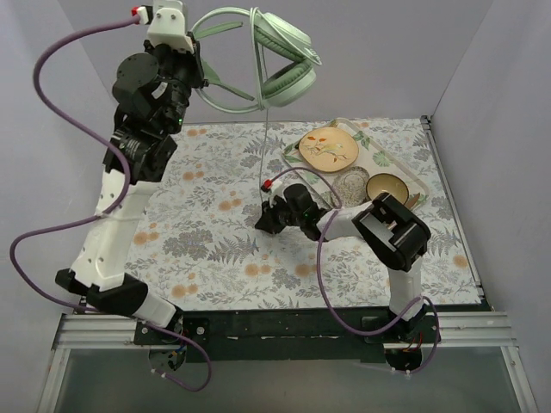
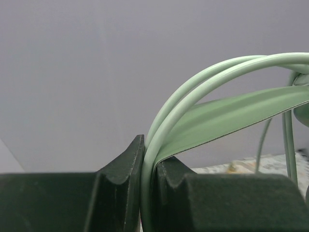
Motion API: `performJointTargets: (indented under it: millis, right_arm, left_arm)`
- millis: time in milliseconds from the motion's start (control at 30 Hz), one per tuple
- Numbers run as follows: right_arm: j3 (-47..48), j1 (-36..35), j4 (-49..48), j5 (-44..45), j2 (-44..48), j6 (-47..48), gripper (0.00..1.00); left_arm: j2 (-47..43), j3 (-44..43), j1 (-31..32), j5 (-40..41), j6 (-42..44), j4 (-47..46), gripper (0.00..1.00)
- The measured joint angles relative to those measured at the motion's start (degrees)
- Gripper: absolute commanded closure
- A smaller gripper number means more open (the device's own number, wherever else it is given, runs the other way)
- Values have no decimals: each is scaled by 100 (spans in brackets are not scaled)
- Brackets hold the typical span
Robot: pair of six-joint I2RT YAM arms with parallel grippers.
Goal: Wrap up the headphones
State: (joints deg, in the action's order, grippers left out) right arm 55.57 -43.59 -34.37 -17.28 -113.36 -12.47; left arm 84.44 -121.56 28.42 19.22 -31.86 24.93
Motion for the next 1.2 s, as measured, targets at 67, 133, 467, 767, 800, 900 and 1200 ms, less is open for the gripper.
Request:
performJointTargets:
  millis: [67,133,467,767,800,900,1200]
  right_arm:
    - [-85,-369,393,111,214,258,99]
    - [-164,-719,756,260,431,498,99]
    - [-63,-1897,2343,868,1137,850,99]
    - [94,-2081,3915,2208,2192,732,99]
    - [129,-2092,4159,2496,2317,734,99]
    - [328,-2116,4881,3386,2691,855,99]
    - [1364,-1556,5455,5060,4000,1875,99]
  left_arm:
    - [210,214,-76,260,367,-452,100]
    - [472,361,-229,466,699,-841,100]
    - [1631,929,-1088,1071,2127,-1980,100]
    - [2264,2426,-1611,1241,3447,-3506,100]
    - [2251,2734,-1635,1167,3569,-3709,100]
    - [2194,3482,-1637,940,3788,-3932,100]
    - [1628,4992,-1480,332,4378,-4767,100]
